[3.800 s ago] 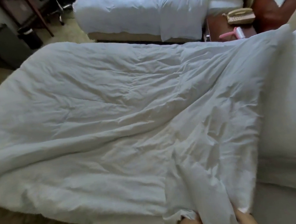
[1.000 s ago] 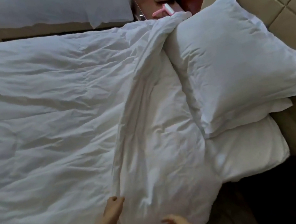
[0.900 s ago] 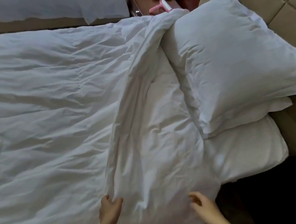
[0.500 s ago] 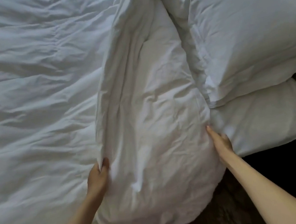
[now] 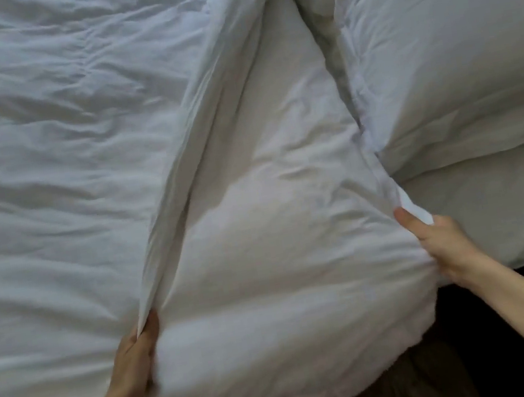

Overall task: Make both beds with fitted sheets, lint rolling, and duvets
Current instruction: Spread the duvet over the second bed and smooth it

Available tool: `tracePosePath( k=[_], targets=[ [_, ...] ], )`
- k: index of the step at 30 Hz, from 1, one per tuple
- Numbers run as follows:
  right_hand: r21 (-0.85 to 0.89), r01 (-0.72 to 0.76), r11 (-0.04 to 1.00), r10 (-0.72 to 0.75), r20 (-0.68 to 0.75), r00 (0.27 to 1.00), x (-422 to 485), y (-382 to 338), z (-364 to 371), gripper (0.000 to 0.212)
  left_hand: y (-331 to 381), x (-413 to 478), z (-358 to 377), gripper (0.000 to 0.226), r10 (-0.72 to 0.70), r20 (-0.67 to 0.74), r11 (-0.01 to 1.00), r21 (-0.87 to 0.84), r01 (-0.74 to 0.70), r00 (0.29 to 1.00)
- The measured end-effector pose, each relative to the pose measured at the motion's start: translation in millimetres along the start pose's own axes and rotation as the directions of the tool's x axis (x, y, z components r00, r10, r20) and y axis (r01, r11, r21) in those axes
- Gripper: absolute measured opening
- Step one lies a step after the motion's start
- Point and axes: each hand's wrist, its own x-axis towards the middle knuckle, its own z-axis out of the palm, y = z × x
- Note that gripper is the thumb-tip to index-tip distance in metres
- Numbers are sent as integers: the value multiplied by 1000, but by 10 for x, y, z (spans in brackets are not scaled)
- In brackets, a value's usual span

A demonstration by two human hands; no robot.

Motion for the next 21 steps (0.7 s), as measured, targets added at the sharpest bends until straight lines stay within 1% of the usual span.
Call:
tracePosePath(
  k=[1,3,4,6,8,10,11,12,13,14,15,16,17,18,19,21],
  targets=[
    [-95,18,995,-25,-82,996,102,85,39,38,-32,-4,69,45,-15,12,1000,3,15,1000],
    [-186,41,982,-70,-151,986,260,308,174,41,-37,21,177,36,-33,11,998,48,32,999],
    [-181,34,983,-63,-155,986,315,411,236,42,-13,60,211,32,-26,3,996,81,26,1000],
    [-140,-37,989,16,-147,989,374,580,265,44,-8,142,192,26,-10,9,994,110,9,1000],
    [-45,-122,992,115,-133,984,363,634,181,46,-4,165,152,26,6,36,995,100,-9,999],
    [67,-180,981,183,-45,982,267,707,53,57,-34,117,131,24,19,55,997,79,-23,998],
    [78,-201,976,199,31,980,184,759,-9,68,-60,69,120,22,6,92,997,70,-12,996],
    [45,-230,972,223,126,967,98,840,-46,82,-95,23,92,20,-20,150,996,83,7,988],
    [-18,-260,966,257,221,941,17,933,-66,91,-127,-32,62,20,-58,218,993,117,33,974],
    [-102,-280,955,297,305,905,-83,991,-56,91,-191,-56,17,20,-84,282,985,168,37,956],
    [-180,-267,947,316,363,876,-150,1028,-32,81,-238,-70,-42,16,-88,320,973,232,12,943],
    [-223,-239,945,309,372,875,-188,1042,-5,64,-273,-68,-104,14,-72,322,958,285,-25,944],
    [-211,-212,954,273,330,904,-179,1053,36,43,-308,-40,-174,17,-39,284,949,312,-53,958],
    [-203,-192,960,240,249,938,-131,1048,71,26,-331,0,-225,22,-6,233,940,334,-74,972],
    [-228,-179,957,220,170,961,-100,1062,97,16,-359,11,-260,21,4,203,929,362,-79,979],
    [-277,-161,947,191,84,978,-28,1107,145,13,-349,56,-243,7,12,213,912,398,-98,977]
  ],
)
